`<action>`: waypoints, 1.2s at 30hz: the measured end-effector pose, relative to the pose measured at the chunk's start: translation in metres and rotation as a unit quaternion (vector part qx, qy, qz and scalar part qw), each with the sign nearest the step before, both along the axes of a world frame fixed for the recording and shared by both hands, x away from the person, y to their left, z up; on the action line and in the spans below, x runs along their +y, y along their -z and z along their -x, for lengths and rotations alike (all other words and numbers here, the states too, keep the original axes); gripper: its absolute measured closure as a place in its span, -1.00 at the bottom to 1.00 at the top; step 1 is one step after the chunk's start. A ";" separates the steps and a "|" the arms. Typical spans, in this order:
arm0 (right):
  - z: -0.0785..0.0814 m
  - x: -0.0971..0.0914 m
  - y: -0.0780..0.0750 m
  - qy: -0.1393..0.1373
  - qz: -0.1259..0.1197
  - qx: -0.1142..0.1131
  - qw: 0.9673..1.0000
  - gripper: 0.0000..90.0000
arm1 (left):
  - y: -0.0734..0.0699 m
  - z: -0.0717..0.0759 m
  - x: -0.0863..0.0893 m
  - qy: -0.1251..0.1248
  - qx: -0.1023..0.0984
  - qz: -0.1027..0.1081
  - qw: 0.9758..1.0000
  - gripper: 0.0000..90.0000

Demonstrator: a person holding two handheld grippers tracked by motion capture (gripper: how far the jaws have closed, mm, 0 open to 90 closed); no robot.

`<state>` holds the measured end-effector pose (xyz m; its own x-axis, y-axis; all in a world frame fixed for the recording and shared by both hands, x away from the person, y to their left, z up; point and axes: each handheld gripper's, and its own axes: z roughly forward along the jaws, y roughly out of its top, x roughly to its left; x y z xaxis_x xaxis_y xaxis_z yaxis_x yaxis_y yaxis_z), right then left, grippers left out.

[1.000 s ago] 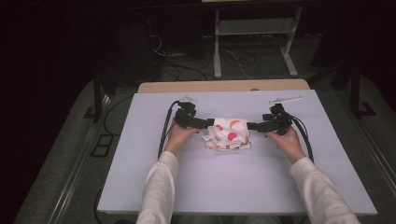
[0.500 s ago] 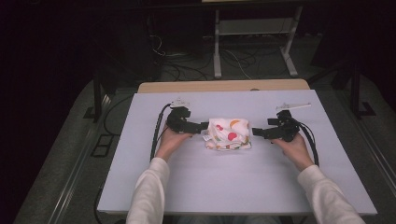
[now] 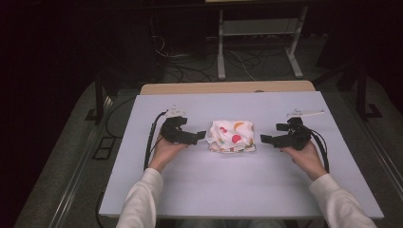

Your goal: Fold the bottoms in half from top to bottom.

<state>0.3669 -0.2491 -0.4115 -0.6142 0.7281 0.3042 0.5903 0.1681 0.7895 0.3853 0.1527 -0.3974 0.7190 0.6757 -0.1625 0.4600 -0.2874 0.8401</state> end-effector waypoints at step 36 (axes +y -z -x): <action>0.074 -0.027 0.013 0.006 -0.003 -0.040 0.999 -1.00 | 0.020 0.079 0.033 0.014 -0.031 0.014 0.999 -1.00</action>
